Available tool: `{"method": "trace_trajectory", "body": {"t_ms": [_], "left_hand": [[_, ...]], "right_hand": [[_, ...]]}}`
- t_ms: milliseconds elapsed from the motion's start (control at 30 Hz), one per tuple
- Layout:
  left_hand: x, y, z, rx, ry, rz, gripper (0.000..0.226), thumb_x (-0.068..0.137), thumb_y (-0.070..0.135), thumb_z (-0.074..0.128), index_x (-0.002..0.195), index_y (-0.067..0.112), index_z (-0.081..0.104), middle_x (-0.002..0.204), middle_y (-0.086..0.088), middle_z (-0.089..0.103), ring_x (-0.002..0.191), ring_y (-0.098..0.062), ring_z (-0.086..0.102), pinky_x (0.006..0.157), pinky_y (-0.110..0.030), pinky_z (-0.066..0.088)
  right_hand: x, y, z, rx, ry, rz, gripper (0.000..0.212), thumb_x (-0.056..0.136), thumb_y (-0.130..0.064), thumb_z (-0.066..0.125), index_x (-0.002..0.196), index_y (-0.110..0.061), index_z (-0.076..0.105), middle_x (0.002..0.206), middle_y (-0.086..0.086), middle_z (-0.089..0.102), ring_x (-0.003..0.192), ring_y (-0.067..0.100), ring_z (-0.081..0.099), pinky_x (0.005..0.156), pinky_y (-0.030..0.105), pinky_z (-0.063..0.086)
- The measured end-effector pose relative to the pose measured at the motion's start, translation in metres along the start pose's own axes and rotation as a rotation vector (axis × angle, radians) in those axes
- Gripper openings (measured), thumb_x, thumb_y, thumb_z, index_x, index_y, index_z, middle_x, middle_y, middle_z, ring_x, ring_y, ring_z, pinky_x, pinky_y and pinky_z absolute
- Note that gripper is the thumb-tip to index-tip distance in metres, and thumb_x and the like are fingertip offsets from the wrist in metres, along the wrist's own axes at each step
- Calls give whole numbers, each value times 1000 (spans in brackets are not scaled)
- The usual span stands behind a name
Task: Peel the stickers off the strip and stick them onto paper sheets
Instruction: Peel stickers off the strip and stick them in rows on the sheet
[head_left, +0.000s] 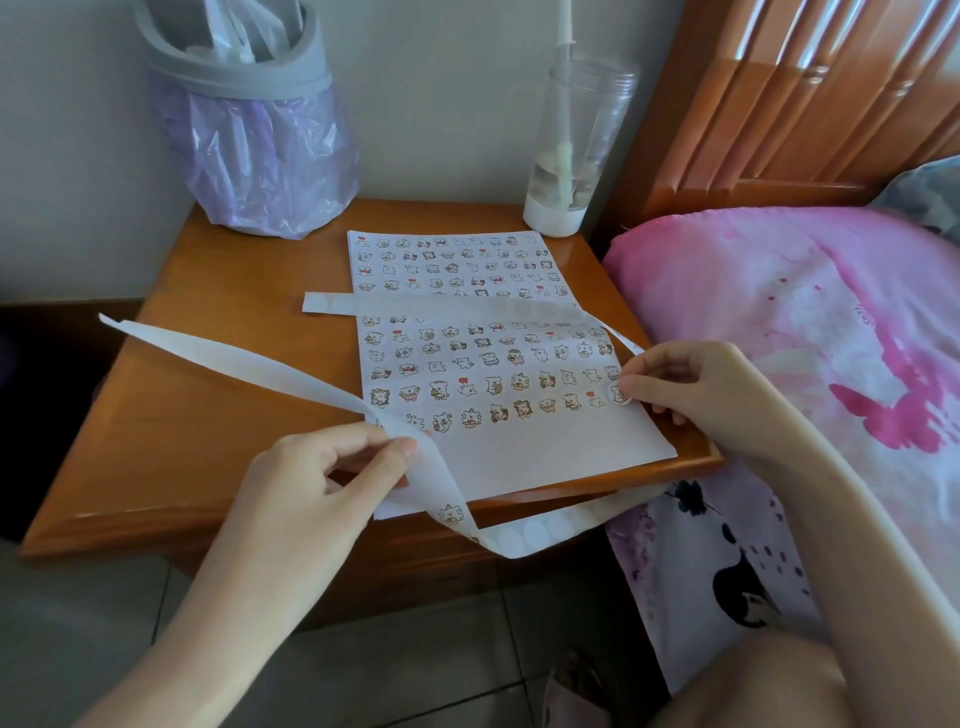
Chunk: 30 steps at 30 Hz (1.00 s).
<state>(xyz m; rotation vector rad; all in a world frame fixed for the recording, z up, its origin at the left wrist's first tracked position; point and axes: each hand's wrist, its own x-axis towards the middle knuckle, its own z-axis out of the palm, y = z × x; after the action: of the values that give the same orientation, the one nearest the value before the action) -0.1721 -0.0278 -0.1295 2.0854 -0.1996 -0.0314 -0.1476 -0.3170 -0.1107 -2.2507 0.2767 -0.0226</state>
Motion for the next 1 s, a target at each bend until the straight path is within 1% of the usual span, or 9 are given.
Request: {"method": "trace_trajectory", "body": {"t_ms": [100,167,233,333,433,567,700,800,1000], "left_hand": [[0,-1,0,-2,9,1,16,83,34,58,93,30,70,70,22,67,63,12,57,52,-1,41],[0,-2,0,-1,8,0,18,83,34,58,94,29,70,76,24,65,65,13,57,52,-1,40],[0,-2,0,1,3,-3,15,83,35,58,92,33,69,72,24,67,66,12,57,52,-1,40],[0,-2,0,5,-5,-9,8,83,36,58,84,38,66,73,40,62,65,5,59,52,-2,41],[0,-3,0,8,1,-6,16,83,37,57,89,31,71,70,27,67,65,-6,59,51,-4,41],[0,-3,1,16,6,-3,20,83,36,57,96,28,71,82,25,65,66,7,58,52,-2,41],[0,0,0,-7,-9,-12,9,83,36,58,85,38,67,72,27,67,64,6,58,51,-3,41],[0,2,0,-3,-21,4,10,83,36,57,78,44,62,81,40,60,62,6,58,52,-3,41],[1,2,0,16,-26,10,10,83,36,57,78,44,60,83,43,56,68,0,60,49,-4,41]], "right_hand": [[1,1,1,5,5,-7,3,81,-19,71,83,-17,71,73,-5,68,53,-5,53,49,6,40],[1,1,2,-1,9,-13,2,81,-19,71,83,-17,71,73,-6,68,53,-8,53,48,5,39],[1,2,2,-1,10,-17,2,81,-18,71,83,-17,71,73,-6,68,52,-8,53,48,4,39],[1,2,2,8,11,-31,3,81,-15,71,83,-14,71,73,-3,67,51,-8,53,49,4,39],[1,2,3,3,11,-44,2,81,-15,71,83,-15,70,73,-5,67,51,-8,54,49,4,39],[1,3,3,-12,15,-54,2,81,-16,71,81,-18,70,73,-6,67,53,-8,53,50,4,39],[2,4,5,-32,30,-63,2,81,-17,71,81,-19,70,75,-5,67,56,-6,55,51,4,40],[2,4,6,-70,45,-65,3,81,-19,71,82,-21,69,79,-6,67,65,2,58,55,8,44],[2,4,10,-97,74,-100,8,81,-15,71,78,-22,67,77,-5,67,67,6,56,59,10,45]]}}
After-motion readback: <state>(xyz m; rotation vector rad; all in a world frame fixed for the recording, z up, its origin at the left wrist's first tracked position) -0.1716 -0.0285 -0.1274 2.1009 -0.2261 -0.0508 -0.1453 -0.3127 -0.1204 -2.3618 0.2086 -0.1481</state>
